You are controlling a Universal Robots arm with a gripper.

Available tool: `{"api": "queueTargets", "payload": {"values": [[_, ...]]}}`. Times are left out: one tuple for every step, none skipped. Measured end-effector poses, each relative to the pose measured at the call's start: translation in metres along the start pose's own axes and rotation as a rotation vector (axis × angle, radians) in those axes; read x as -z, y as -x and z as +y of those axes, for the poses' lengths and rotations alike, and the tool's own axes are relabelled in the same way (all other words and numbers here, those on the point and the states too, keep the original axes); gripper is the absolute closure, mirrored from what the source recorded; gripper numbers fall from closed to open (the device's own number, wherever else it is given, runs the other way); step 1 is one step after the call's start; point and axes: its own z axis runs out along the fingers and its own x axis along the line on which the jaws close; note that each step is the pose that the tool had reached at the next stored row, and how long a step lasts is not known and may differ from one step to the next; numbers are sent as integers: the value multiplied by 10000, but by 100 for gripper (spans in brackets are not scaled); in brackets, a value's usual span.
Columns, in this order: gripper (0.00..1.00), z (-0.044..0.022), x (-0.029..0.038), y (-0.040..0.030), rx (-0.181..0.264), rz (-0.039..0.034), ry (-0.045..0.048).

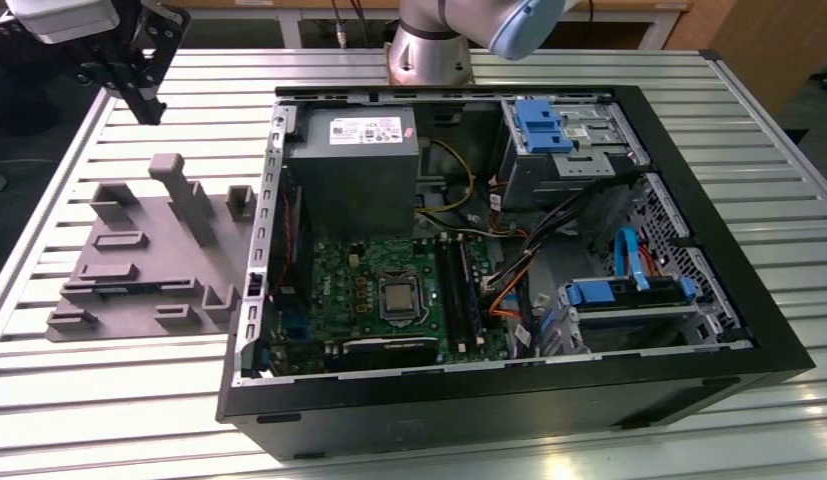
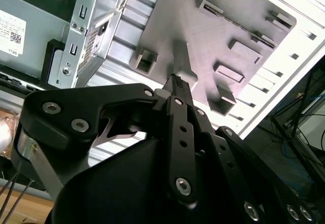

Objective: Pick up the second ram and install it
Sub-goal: 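Reach for the second ram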

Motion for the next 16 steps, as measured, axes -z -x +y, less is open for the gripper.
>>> {"api": "queueTargets", "payload": {"values": [[89,0,0,0,0,0,0],[89,0,0,-1,-1,0,0],[89,0,0,-1,0,0,0],[89,0,0,-1,0,0,0],[89,0,0,-2,-1,0,0],[89,0,0,-2,0,0,0],[89,0,0,-2,0,0,0],[89,0,0,-4,0,0,0],[89,0,0,-6,-1,0,0],[89,-1,1,-13,-2,0,0],[89,-1,0,-22,-2,0,1],[89,-3,1,-37,0,0,0],[89,-4,2,-57,-1,0,0],[89,-7,2,-88,0,0,0],[89,-9,3,-124,1,-1,1],[89,-14,5,-196,-1,1,-1]]}}
